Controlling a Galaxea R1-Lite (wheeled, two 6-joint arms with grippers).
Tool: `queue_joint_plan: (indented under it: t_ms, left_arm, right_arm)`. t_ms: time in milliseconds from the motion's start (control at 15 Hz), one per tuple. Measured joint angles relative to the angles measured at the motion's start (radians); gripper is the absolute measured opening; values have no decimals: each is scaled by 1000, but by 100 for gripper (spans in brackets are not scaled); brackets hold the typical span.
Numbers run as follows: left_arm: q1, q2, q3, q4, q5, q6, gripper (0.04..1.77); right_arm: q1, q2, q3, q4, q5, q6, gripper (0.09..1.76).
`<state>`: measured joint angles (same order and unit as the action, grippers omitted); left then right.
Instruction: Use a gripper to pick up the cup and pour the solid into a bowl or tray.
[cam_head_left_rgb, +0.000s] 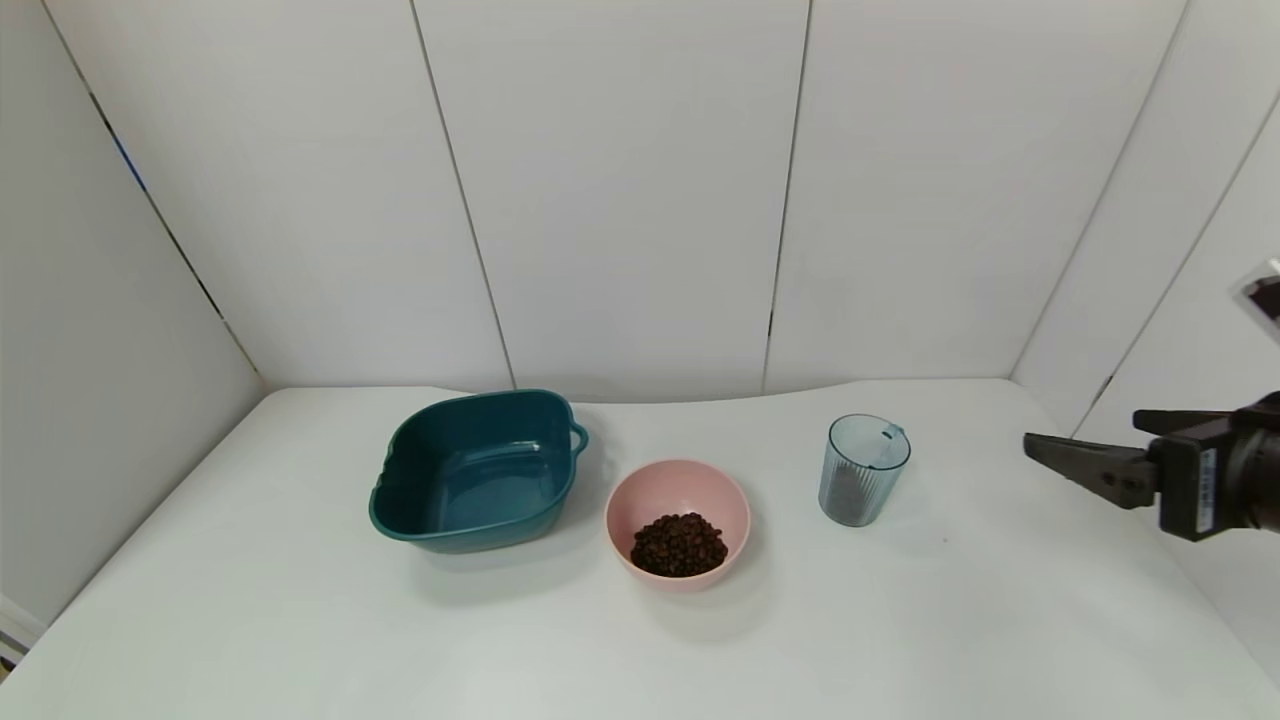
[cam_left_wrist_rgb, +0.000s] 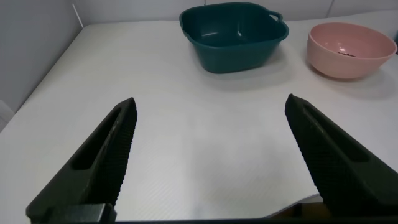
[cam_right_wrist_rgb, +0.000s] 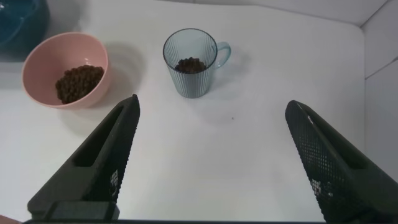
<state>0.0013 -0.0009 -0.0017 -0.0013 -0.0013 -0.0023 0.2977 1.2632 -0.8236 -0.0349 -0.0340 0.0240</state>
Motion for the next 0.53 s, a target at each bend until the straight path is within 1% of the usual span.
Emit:
queue_joint_plan:
  t_ms: [133,267,467,533]
  left_arm:
    - [0,0,0,0,0,0,172]
    - [0,0,0,0,0,0,172]
    - [0,0,0,0,0,0,172]
    - [0,0,0,0,0,0,172]
  right_arm:
    - [-10,-108,38,10,1,0,170]
    - [-34,-211,66,50,6,-1,170]
    - [-103,-356,80,147,22,-1,170]
    - [-140,-403,83,176,39,-1,170]
